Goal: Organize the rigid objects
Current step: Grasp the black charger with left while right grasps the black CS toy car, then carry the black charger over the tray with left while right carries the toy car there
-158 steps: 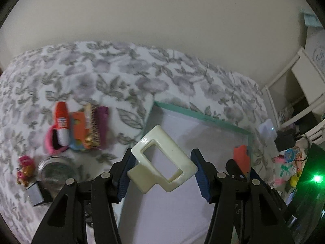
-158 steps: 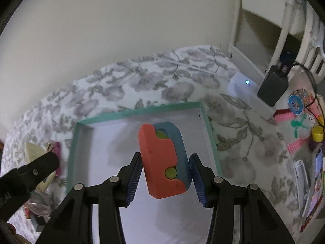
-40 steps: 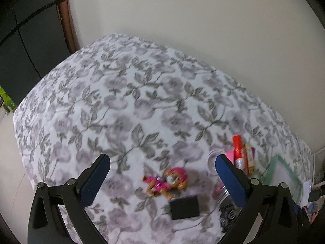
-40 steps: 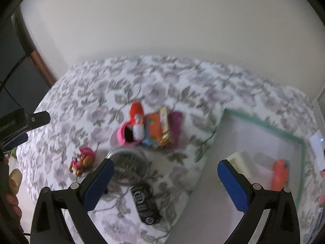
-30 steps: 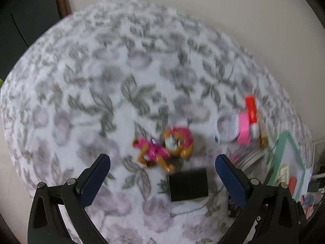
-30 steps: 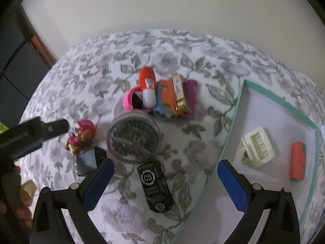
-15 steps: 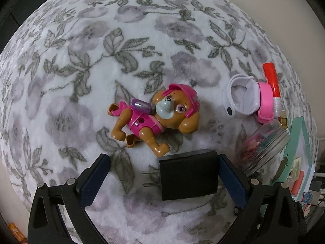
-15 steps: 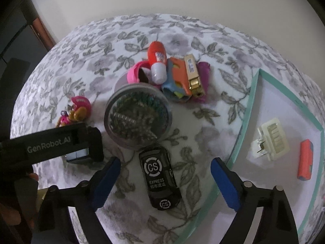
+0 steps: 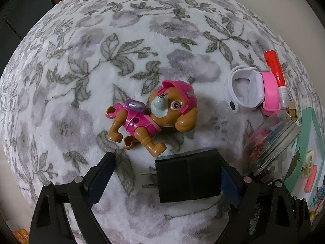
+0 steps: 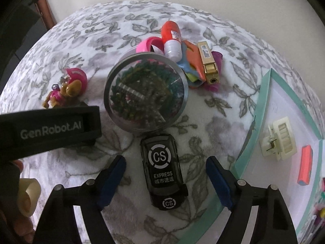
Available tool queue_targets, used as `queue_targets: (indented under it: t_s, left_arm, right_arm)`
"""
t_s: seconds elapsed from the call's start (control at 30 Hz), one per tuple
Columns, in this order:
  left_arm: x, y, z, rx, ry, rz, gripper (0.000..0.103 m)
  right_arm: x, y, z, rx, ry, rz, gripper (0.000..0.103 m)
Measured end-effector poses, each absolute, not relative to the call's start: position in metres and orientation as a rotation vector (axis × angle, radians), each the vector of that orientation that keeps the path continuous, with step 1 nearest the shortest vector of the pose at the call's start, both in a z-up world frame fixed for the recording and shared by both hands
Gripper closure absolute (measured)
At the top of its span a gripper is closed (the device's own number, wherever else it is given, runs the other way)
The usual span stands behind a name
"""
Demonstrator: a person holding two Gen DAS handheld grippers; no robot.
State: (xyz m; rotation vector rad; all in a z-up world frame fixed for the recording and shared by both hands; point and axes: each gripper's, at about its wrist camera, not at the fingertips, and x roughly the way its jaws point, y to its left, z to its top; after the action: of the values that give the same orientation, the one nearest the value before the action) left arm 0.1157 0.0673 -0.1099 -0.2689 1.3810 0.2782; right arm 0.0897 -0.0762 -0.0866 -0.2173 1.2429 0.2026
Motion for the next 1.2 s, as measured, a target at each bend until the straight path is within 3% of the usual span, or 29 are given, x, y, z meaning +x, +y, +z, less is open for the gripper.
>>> queue_targets:
  t_s: [0.13, 0.27, 0.33, 0.6, 0.7, 1.2]
  left_arm:
    - [0.117, 0.066, -0.106, -0.262, 1.378, 0.278, 0.015]
    - [0.117, 0.061, -0.097, -0.251, 1.364, 0.270, 0.034]
    - [0.118, 0.061, -0.094, -0.254, 1.365, 0.261, 0.034]
    - [0.110, 0.048, -0.090, -0.268, 1.359, 0.226, 0.035]
    - [0.103, 0.036, -0.088, -0.263, 1.361, 0.218, 0.035]
    - [0.091, 0.021, -0.086, -0.275, 1.345, 0.192, 0.035]
  right_arm:
    - [0.088, -0.075, -0.088, -0.224, 1.226, 0.205, 0.020]
    - [0.084, -0.074, -0.089, -0.221, 1.216, 0.197, 0.024]
    - [0.082, -0.074, -0.086, -0.184, 1.226, 0.222, 0.041]
    - [0.075, -0.075, -0.082, -0.144, 1.226, 0.170, 0.050]
    - [0.073, -0.077, -0.079, -0.112, 1.226, 0.140, 0.060]
    - [0.072, -0.111, -0.061, 0.146, 1.225, 0.166, 0.065]
